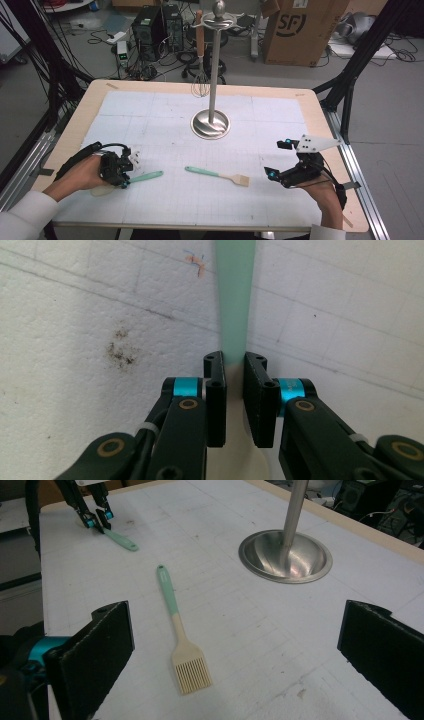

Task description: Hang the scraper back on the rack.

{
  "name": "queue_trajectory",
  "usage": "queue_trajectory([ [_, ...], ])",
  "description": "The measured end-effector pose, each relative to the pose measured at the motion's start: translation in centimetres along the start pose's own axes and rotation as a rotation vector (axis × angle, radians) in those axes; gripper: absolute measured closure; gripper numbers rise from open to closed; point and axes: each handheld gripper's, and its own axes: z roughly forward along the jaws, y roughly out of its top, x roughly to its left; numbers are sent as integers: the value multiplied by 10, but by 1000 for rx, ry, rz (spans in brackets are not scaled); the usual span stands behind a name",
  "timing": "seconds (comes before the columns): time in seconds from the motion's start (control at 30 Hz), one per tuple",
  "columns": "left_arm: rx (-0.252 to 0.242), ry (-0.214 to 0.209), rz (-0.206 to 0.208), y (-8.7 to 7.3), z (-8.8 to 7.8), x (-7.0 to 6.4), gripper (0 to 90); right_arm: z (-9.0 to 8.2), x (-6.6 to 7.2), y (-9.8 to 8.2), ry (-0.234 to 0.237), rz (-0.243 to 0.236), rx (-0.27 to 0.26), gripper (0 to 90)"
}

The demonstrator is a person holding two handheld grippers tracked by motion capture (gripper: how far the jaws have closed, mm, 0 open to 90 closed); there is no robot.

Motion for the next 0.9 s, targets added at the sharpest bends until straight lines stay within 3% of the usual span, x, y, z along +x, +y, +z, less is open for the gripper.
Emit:
queue_trajectory([
  [0.1, -19, 1, 14, -2, -1, 0, 806, 0, 0, 0, 1, 2, 1, 1],
  [0.27, -101, -19, 14, -3, -10, 1, 807, 0, -1, 0, 0, -1, -1, 1],
  [0.67, -358, -35, 2, -5, -61, 0, 807, 0, -1, 0, -2, 1, -3, 1],
  [0.9, -478, -30, -7, -1, -88, 2, 807, 1, -1, 0, -1, 0, -1, 1],
])
